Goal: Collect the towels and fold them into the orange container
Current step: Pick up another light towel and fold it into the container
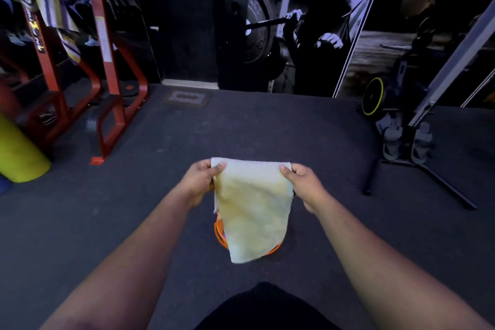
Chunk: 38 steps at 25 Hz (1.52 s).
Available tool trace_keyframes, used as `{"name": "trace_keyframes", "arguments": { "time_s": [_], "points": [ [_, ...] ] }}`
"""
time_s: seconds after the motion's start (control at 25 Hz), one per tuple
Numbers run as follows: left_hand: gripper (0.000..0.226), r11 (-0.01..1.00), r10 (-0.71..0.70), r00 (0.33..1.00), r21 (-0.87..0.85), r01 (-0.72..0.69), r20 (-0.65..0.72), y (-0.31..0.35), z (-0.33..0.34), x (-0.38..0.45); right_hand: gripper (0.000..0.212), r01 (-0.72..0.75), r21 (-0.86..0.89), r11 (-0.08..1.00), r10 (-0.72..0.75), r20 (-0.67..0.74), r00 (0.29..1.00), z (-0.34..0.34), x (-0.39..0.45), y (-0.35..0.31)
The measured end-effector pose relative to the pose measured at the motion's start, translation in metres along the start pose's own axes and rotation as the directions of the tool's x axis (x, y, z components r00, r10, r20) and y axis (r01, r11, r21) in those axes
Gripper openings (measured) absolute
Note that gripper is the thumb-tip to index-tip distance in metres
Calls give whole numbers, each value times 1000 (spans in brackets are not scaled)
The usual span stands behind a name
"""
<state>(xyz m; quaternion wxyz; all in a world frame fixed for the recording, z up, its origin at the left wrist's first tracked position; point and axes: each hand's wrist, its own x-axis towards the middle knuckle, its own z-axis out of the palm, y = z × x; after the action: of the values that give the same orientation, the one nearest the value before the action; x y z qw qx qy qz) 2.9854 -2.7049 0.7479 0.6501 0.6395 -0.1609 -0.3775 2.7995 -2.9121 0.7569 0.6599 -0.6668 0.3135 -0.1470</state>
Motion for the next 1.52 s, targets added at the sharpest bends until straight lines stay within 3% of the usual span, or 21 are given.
{"name": "trace_keyframes", "arguments": {
  "time_s": [0.08,0.2,0.32,0.4,0.48,0.56,0.64,0.72,0.8,0.92,1.04,1.08,1.12,1.24,1.32,1.36,1.44,1.52],
  "points": [
    [23,999,-42,999,-36,41,-29,-4,2,3,27,-6,-7,1000,5,-66,998,3,4,2],
    [22,966,-68,996,245,79,-54,-21,6,10,27,-14,41,999,18,-119,993,3,9,4],
    [27,989,-12,979,143,42,-203,-6,5,22,26,-95,-42,995,97,51,994,-1,6,9],
    [29,982,21,974,187,22,-224,7,2,25,31,-84,-48,995,84,13,996,-2,7,12],
    [49,968,67,970,249,-7,-233,15,-1,26,34,-40,8,999,41,-72,997,2,7,4],
    [66,959,134,972,273,-77,-196,29,-7,29,49,-9,60,998,14,-83,996,5,8,-9],
    [72,936,168,985,320,-148,-33,46,-14,36,72,22,65,998,-19,-37,999,5,15,-17],
    [77,826,189,979,526,-202,78,59,-22,45,68,60,-9,998,-60,-37,998,6,20,-25],
    [71,660,218,971,719,-220,96,71,-25,49,62,71,-46,996,-74,-73,995,8,21,-33],
    [59,408,319,939,876,-258,128,87,-24,48,43,99,-51,994,-105,-131,986,13,15,-43],
    [53,245,359,924,942,-231,133,95,-25,48,29,137,-374,917,-240,-243,940,19,19,-40],
    [55,244,355,927,946,-215,119,95,-25,47,30,139,-412,901,-261,-256,931,23,18,-41],
    [57,286,352,931,936,-204,96,94,-27,47,32,152,-343,927,-247,-252,936,26,16,-43],
    [61,555,316,949,807,-202,20,91,-38,46,25,89,88,992,-70,-198,978,34,5,-52],
    [62,716,260,966,669,-197,5,86,-45,45,21,115,86,990,-90,-248,965,37,1,-52],
    [61,746,243,970,639,-188,2,84,-48,44,26,155,61,986,-132,-281,951,38,0,-49],
    [53,665,282,959,719,-203,10,81,-48,40,38,206,-47,977,-210,-305,929,41,-1,-45],
    [40,473,358,933,853,-219,41,81,-44,35,41,196,-310,930,-293,-307,905,43,-3,-39]
  ]
}}
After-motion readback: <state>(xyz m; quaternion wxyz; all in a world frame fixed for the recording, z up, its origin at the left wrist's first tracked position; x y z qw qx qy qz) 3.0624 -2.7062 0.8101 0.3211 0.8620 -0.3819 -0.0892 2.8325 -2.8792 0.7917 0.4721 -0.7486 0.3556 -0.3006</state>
